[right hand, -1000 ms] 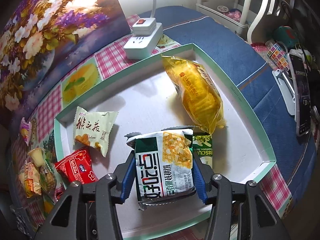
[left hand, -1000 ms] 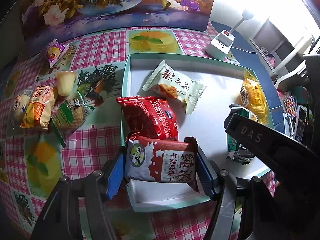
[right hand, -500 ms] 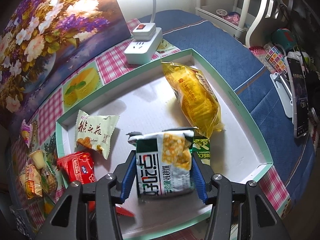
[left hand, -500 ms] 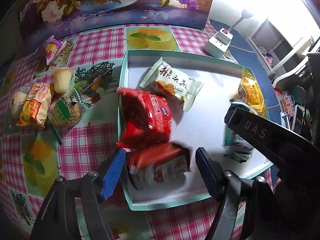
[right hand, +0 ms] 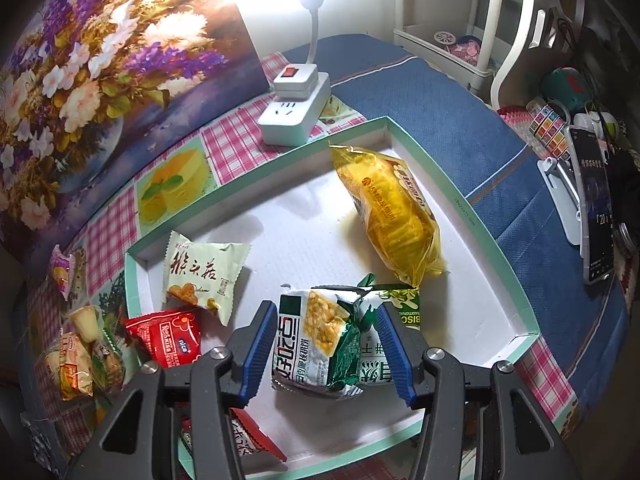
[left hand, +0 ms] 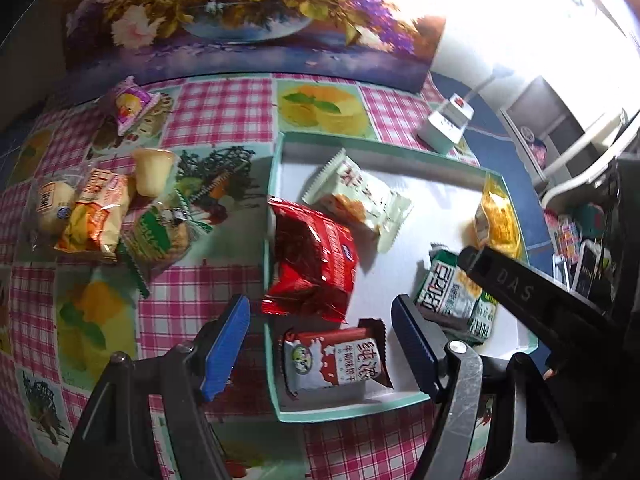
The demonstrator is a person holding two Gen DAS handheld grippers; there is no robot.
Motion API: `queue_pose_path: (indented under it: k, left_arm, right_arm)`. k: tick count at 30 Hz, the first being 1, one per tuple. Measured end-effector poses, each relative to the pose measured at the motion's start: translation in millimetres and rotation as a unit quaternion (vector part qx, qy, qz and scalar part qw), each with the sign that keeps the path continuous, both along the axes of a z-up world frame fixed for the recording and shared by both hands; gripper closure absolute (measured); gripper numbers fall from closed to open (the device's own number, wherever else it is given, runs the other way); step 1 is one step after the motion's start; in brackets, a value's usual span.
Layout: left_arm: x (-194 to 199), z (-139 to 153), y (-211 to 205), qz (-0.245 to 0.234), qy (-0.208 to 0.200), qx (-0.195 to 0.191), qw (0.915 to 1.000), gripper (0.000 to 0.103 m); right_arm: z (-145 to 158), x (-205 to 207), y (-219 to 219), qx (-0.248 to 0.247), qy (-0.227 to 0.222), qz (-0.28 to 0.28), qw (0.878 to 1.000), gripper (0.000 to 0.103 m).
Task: Organize snacks
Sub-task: 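Open both grippers to drop the packets into the tray, then move both grippers back over the snacks on the tablecloth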
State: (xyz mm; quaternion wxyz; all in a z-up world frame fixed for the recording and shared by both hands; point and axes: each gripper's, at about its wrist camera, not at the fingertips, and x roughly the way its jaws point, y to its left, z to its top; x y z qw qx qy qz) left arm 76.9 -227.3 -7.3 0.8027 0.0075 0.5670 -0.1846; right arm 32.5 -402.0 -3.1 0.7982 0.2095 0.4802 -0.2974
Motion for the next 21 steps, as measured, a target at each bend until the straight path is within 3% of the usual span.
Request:
queue_pose_path:
  k: [7,9,11,16,21]
  left_arm:
    - [13.6,6.6,32.1,0.068,-0.012,-0.006,0.9976,0.028]
    - [19.4,6.0,47.6,0.102,-0.013,-0.006,0.9947,0.012]
    - [25.6,4.2,63.6,0.132,-0.012,-0.006,0.9912,0.011]
    - [35.9,-1.1,100.3,0.193,-0.007,0.003,0.9812,0.010]
    - [39.8,0.6,123.4,0.219,-0.022,0.024,0.9751,0.006]
  right_arm:
    - [-3.9,2.9,3.3,0.004,0.004,0.010,1.000,0.044]
    - [-6.0,4.8,5.8,0.005,0.005,0.017,1.000,0.042]
    - [-7.0,6.4,10.2,0.003,0.008,0.025,1.000,0.040]
    - [-7.9,13.7,28.5,-0.007,0.011,0.056,0.998,0.021]
    - [-8.9,22.9,55.5,-0.026,0.013,0.103,0.994,0.012]
